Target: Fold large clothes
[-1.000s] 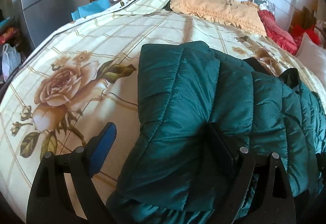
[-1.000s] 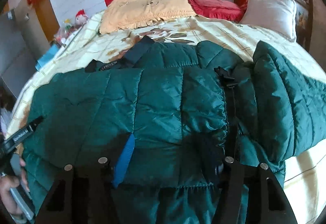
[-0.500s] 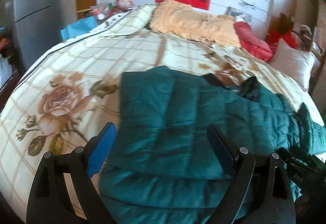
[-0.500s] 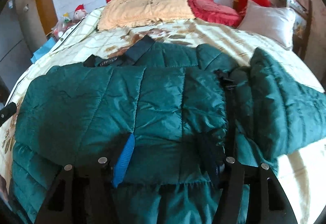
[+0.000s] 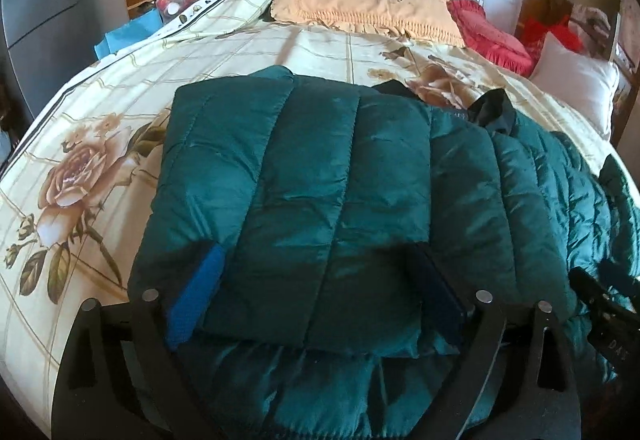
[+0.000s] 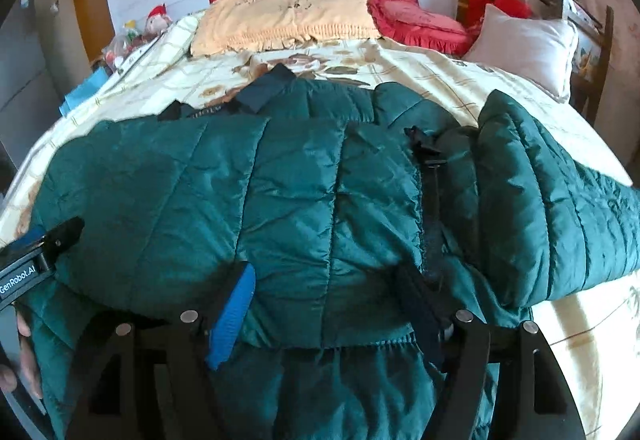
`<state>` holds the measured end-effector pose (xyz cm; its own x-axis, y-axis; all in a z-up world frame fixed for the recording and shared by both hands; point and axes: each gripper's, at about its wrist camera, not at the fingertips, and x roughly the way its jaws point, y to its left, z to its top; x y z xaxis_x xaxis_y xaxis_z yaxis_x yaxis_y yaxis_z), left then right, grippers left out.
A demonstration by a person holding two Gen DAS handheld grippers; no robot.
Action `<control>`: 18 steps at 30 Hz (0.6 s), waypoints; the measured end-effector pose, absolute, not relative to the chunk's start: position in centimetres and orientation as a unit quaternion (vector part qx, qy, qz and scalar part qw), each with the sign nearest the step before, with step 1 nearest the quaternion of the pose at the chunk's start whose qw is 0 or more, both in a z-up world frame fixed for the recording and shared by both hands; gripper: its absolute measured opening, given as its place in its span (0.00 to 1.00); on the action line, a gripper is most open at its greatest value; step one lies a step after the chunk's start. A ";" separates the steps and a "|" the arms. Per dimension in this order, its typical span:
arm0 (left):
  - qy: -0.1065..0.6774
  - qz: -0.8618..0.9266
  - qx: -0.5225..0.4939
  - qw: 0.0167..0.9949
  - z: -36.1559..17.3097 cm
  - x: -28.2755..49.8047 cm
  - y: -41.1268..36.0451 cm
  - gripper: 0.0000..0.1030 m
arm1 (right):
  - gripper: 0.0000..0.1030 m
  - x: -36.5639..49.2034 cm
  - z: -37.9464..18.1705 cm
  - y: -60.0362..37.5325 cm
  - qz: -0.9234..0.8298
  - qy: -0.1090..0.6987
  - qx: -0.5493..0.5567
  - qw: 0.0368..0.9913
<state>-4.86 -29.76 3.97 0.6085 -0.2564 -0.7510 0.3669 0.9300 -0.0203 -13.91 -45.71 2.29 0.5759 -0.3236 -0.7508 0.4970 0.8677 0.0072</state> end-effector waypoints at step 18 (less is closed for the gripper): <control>0.416 -0.174 0.082 0.889 4.1 -5.6 -29.3 0.96 | 0.82 -16.3 2.6 -45.7 -0.236 0.418 0.133 0.867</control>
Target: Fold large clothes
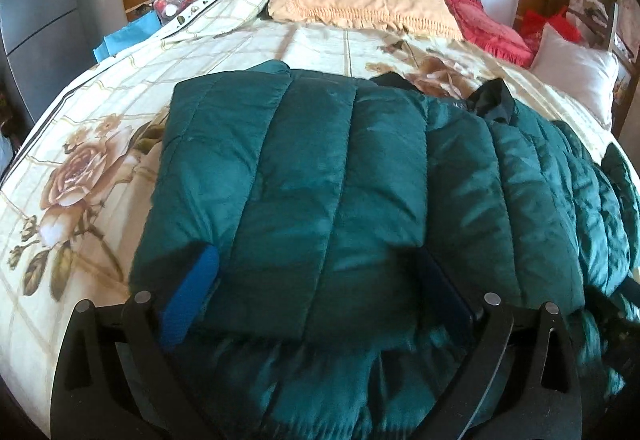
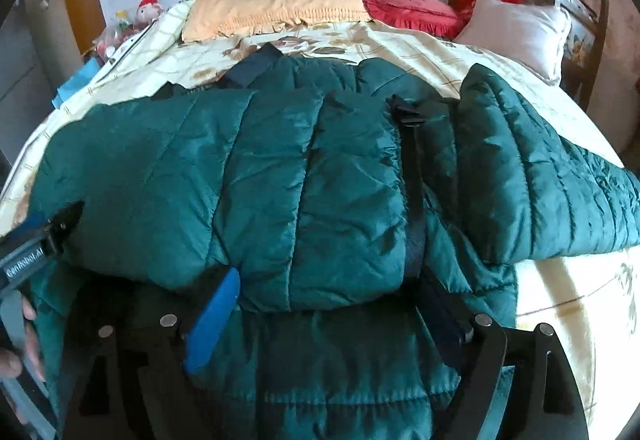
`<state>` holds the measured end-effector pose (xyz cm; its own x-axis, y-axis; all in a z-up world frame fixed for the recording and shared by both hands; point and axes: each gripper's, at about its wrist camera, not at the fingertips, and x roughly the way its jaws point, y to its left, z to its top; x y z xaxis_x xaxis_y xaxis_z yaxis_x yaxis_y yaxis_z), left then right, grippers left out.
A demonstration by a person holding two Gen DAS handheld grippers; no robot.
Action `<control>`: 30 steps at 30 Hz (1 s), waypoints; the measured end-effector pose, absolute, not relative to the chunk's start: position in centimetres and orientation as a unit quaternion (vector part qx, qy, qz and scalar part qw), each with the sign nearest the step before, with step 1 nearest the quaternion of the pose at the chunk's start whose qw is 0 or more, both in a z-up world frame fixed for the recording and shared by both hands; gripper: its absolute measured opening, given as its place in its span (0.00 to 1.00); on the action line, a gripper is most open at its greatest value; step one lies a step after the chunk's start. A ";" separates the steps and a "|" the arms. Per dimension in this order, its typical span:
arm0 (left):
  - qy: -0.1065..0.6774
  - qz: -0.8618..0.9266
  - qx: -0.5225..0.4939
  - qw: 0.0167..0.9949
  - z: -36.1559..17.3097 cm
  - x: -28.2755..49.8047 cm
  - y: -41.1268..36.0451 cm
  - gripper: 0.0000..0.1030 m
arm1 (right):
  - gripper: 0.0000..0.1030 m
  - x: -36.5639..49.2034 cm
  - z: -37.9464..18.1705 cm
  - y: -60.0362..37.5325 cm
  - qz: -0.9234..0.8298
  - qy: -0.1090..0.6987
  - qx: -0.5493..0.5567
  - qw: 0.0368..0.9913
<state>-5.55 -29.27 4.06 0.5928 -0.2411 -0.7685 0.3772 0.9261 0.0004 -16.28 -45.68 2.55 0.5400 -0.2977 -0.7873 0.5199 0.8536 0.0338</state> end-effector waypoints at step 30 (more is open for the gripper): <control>0.421 -0.256 0.069 0.867 7.2 -13.8 -31.1 0.96 | 0.82 -39.2 4.4 -73.3 -0.468 0.279 0.351 0.761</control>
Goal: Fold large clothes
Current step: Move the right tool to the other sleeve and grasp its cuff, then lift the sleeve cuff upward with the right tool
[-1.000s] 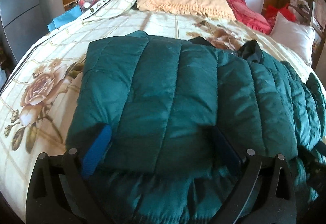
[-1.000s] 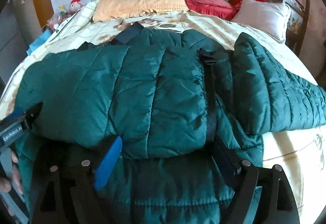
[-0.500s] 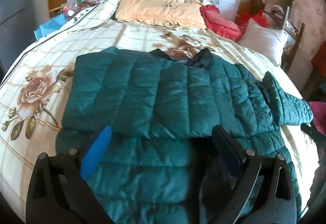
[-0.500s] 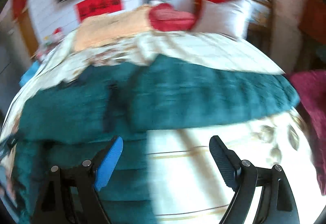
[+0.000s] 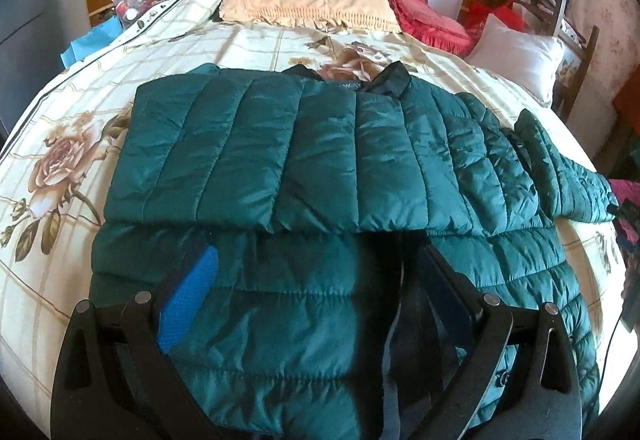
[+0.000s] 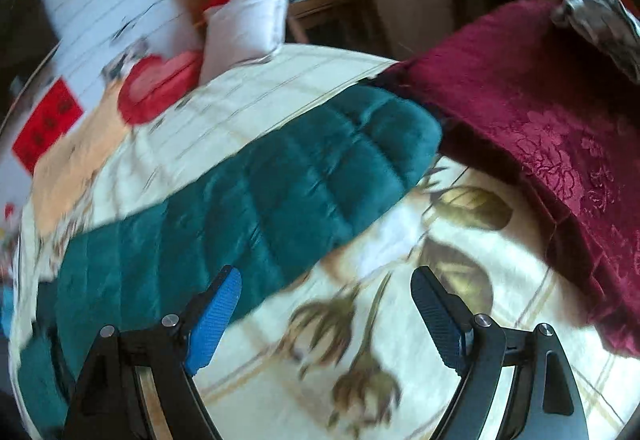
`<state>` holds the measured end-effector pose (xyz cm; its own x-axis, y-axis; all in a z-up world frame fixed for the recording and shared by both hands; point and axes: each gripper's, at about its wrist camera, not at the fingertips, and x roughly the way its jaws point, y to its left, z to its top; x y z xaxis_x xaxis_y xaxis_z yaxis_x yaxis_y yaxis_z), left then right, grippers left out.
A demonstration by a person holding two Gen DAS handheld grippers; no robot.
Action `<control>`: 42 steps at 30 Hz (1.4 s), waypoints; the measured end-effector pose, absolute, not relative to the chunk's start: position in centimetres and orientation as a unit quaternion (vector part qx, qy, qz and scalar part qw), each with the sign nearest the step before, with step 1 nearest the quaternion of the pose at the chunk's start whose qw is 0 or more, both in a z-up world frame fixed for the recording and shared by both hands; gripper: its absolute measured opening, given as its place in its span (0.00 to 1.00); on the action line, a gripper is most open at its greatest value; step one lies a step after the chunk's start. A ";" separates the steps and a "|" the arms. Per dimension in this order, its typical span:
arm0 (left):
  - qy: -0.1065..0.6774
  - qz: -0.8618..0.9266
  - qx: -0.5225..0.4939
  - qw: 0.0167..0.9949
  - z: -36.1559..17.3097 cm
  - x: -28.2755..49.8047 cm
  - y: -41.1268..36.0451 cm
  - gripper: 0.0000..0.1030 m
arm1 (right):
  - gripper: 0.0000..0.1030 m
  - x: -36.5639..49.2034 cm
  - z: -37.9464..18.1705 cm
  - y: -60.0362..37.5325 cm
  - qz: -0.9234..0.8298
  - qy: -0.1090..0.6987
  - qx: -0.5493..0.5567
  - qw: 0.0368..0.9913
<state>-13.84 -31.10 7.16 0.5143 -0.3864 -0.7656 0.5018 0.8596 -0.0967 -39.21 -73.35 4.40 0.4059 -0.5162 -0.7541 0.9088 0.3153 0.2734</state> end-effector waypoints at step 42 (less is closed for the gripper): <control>0.424 -0.249 0.047 0.869 7.5 -14.3 -28.3 0.96 | 0.05 -36.3 16.2 -68.5 -0.337 0.165 0.258 0.890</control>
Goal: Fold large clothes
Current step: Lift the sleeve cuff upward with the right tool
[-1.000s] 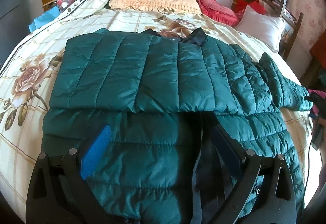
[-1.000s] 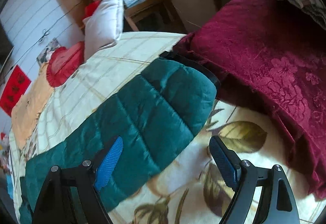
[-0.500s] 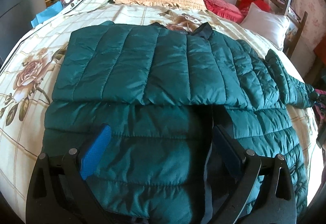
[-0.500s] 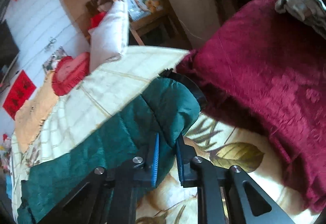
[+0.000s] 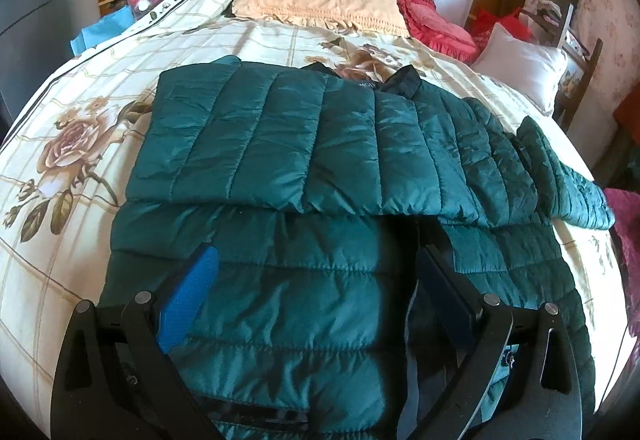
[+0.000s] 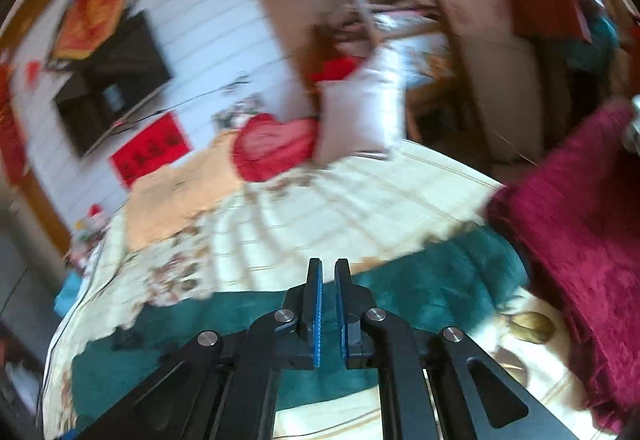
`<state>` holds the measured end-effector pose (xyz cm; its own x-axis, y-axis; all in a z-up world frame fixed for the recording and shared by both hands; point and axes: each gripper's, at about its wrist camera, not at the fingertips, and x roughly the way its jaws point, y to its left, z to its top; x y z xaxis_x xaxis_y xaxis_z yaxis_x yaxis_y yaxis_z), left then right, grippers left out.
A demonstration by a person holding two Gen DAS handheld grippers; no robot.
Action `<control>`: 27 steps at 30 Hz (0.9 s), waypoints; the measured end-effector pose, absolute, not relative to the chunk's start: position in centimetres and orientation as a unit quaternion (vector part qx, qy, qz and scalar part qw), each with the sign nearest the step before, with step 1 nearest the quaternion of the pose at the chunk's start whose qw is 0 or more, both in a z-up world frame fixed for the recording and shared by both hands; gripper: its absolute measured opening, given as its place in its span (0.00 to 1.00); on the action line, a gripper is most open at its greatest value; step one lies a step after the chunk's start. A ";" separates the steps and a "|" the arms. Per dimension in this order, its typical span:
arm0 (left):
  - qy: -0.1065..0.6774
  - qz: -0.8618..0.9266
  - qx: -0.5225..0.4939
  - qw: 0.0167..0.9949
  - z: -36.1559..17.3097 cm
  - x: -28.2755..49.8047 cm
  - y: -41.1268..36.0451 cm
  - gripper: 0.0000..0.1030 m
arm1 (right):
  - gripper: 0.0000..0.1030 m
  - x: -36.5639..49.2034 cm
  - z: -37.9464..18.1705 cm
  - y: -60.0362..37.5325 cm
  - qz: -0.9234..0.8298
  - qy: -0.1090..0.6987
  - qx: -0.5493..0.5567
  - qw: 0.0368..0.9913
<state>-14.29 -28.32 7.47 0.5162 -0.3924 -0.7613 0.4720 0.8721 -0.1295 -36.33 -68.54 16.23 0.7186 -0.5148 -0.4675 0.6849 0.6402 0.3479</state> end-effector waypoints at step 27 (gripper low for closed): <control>0.441 -0.260 0.069 0.856 5.8 -15.2 -30.0 0.96 | 0.66 -41.6 2.2 -82.5 -0.467 0.167 0.424 0.758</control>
